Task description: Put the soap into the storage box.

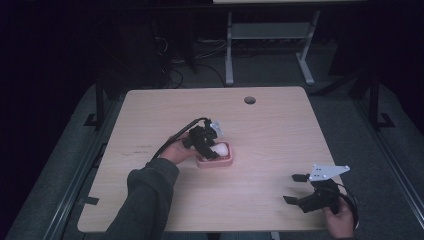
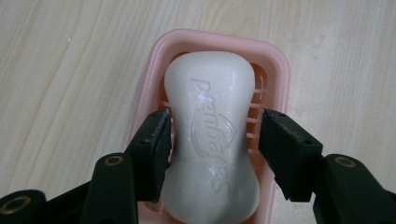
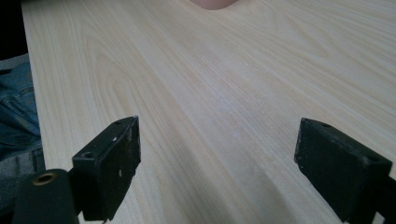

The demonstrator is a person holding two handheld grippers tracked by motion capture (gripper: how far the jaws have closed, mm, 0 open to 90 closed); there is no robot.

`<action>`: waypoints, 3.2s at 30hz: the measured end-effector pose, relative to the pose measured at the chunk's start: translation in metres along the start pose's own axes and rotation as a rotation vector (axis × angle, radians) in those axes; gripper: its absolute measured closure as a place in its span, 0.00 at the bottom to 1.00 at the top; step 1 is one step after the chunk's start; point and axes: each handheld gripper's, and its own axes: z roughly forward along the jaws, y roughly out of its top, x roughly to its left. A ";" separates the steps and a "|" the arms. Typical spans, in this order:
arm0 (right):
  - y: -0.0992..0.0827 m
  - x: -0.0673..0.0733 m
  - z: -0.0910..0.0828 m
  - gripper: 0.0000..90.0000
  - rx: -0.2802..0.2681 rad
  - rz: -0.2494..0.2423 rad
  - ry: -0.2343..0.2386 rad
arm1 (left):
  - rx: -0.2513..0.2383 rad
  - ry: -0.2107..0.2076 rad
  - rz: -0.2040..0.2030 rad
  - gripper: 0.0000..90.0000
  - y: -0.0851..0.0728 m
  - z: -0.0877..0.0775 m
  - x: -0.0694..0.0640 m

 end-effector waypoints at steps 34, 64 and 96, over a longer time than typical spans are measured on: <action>0.001 -0.001 0.001 0.16 0.007 0.011 -0.016 | -0.062 0.022 -0.024 0.39 -0.023 -0.033 -0.014; 0.000 -0.001 0.001 0.16 0.019 0.019 -0.034 | -0.083 0.025 -0.037 0.34 -0.054 -0.050 -0.043; -0.002 -0.001 0.003 0.16 0.031 0.039 -0.047 | -0.096 0.056 -0.058 0.29 -0.099 -0.054 -0.063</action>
